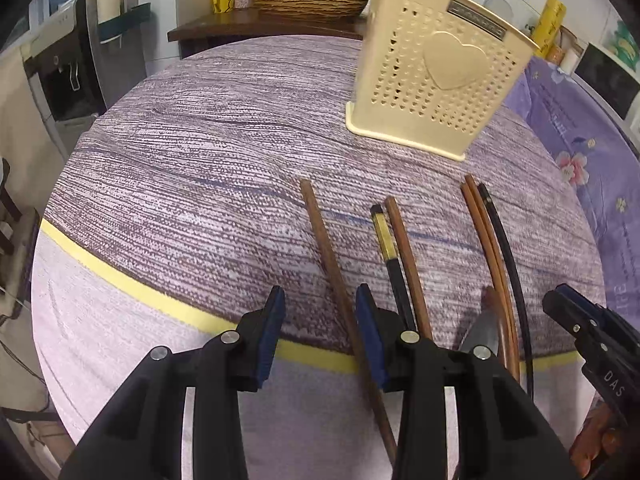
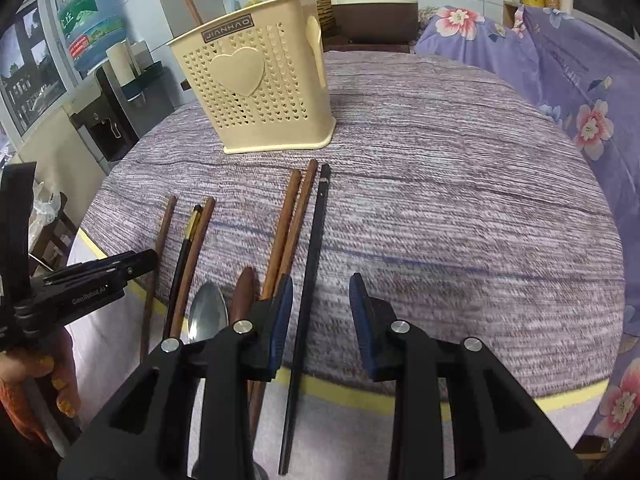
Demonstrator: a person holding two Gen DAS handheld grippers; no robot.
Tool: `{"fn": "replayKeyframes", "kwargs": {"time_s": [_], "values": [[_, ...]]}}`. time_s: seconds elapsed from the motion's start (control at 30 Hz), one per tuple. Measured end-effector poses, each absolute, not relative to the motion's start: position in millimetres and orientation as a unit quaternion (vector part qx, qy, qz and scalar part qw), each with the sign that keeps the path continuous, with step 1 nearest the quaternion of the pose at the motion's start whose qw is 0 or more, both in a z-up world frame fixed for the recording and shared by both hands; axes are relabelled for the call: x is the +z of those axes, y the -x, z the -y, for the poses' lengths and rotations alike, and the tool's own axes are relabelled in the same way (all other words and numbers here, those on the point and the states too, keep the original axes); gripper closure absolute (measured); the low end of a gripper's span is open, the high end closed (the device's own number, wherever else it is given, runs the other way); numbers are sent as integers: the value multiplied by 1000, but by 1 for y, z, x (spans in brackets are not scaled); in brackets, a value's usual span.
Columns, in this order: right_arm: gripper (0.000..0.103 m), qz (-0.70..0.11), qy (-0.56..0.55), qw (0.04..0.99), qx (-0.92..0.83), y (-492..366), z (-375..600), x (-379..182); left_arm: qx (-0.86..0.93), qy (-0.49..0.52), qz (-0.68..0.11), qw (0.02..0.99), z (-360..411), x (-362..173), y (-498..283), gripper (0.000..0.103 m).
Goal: Organize utensils
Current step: 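Bring both tools back down to the remaining chopsticks on the table, then grasp a brown chopstick with left tool while right tool grasps a black chopstick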
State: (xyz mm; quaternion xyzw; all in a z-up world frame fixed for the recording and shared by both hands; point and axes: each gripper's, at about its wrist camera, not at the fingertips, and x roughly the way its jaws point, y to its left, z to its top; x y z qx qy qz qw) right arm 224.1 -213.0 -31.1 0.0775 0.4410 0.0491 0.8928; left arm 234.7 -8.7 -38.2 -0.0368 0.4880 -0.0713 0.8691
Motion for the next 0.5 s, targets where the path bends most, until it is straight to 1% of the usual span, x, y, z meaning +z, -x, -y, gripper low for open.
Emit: {"fn": "replayKeyframes", "kwargs": {"time_s": [0.2, 0.5], "values": [[73, -470, -78, 877, 63, -264, 210, -41, -58, 40, -482, 873, 9, -38, -247, 65], [73, -471, -33, 880, 44, -293, 194, -46, -47, 14, -475, 878, 17, -38, -249, 65]]}}
